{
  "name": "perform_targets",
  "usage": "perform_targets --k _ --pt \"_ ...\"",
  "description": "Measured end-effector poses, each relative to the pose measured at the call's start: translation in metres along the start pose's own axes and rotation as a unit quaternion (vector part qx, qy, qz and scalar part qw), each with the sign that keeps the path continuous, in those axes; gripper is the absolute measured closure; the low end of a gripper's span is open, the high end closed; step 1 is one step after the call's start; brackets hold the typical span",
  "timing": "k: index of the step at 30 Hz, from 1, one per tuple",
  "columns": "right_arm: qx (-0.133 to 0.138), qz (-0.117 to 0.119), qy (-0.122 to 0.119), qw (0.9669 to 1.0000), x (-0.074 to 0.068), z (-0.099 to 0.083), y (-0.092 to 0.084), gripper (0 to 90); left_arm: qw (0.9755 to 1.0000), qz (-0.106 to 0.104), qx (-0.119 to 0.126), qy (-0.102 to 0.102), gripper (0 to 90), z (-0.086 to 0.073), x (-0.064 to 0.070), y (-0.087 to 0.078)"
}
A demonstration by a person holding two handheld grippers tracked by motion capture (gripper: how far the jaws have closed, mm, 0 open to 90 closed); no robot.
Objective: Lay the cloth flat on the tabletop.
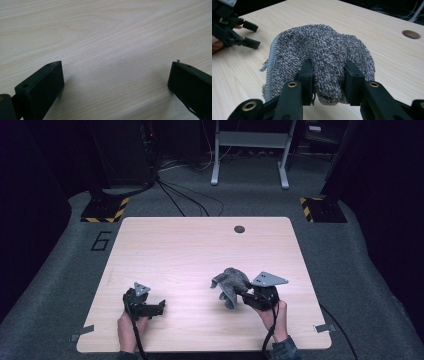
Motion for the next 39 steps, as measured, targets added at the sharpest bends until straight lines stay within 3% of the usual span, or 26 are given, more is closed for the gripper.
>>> perform_targets --k 12,19,24,28,32,38,39 --pt "-0.028 0.054 -0.017 0.9980 -0.035 -0.004 0.042 64.2 1.0000 -0.001 0.001 0.000 0.3 0.000 0.000 0.000" --pt "-0.057 0.057 -0.016 0.9966 -0.044 -0.013 0.068 63.2 1.0000 -0.001 0.001 0.000 0.3 0.000 0.000 0.000" --pt "-0.094 0.049 -0.005 0.9944 -0.042 -0.030 0.085 53.0 1.0000 -0.001 0.001 0.001 0.3 0.000 0.000 0.000" --pt "-0.090 0.023 0.001 0.9957 -0.038 -0.028 0.082 35.9 1.0000 -0.002 0.000 0.002 0.3 0.000 0.000 0.000" --pt "-0.081 0.016 0.005 0.9966 -0.039 -0.021 0.069 28.1 1.0000 -0.002 0.001 0.002 0.2 0.000 0.000 0.000" --pt "-0.062 0.010 -0.013 0.9979 -0.049 -0.007 0.052 28.4 1.0000 0.005 0.003 0.002 0.3 0.000 0.002 0.000" --pt "-0.057 0.010 -0.014 0.9982 -0.050 -0.004 0.050 30.1 1.0000 0.006 -0.006 0.004 0.3 0.000 0.004 -0.002"
Point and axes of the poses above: each handheld gripper's, and its own axes: y roughly forward along the jaws, z roughly out of its top, x roughly to its right, the point moved 7 cm from there along y, roughly forward along the jaws, and after that the axes turned 4 degrees about y, right-handed, at the moved point
